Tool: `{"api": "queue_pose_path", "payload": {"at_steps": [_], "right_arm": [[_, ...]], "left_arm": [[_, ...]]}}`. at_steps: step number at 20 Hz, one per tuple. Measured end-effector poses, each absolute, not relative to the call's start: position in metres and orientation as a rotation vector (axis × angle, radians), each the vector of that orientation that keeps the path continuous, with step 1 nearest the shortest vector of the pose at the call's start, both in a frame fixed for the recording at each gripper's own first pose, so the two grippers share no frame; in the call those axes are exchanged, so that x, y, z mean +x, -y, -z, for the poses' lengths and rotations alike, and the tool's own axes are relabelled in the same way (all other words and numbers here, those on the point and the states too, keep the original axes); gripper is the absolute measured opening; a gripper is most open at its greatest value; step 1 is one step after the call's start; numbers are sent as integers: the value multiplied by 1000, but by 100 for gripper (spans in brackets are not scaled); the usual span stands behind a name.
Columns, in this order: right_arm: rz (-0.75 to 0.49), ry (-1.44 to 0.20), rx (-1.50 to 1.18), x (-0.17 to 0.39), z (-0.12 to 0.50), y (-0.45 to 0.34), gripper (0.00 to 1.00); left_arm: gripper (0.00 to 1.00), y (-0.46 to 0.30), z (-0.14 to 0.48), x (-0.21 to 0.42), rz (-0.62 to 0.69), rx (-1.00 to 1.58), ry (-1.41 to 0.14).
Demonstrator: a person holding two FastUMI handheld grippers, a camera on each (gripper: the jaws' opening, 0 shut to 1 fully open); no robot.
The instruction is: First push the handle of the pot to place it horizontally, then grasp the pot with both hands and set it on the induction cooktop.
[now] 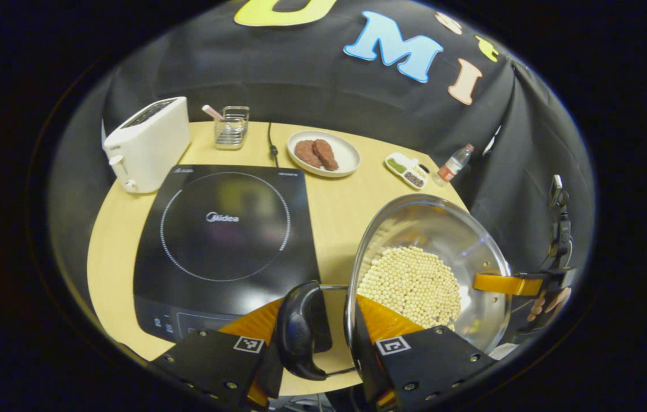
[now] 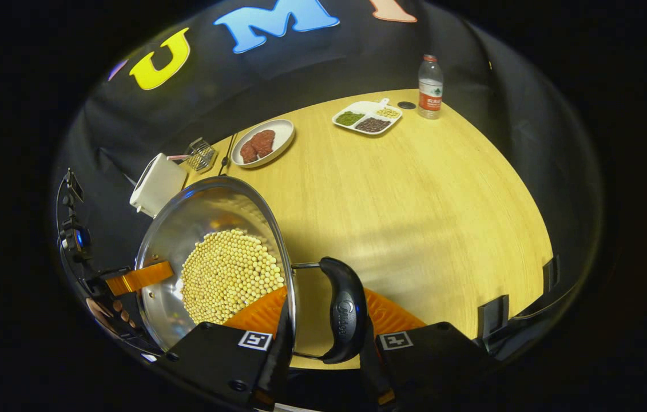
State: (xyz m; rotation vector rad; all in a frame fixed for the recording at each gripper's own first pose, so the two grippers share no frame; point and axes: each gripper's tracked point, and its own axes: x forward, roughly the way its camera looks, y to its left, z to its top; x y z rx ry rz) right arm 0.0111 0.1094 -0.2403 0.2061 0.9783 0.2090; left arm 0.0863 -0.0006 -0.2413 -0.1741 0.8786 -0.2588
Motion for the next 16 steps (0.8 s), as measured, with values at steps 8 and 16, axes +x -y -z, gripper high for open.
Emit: {"api": "queue_pose_path", "payload": {"at_steps": [8,16], "right_arm": [[-290,-981,181,26,237,-187,51],[-340,-972,152,55,233,-248,54]], "left_arm": [[59,-83,233,91,158,-188,-860],[60,-148,232,105,82,-221,-844]]}}
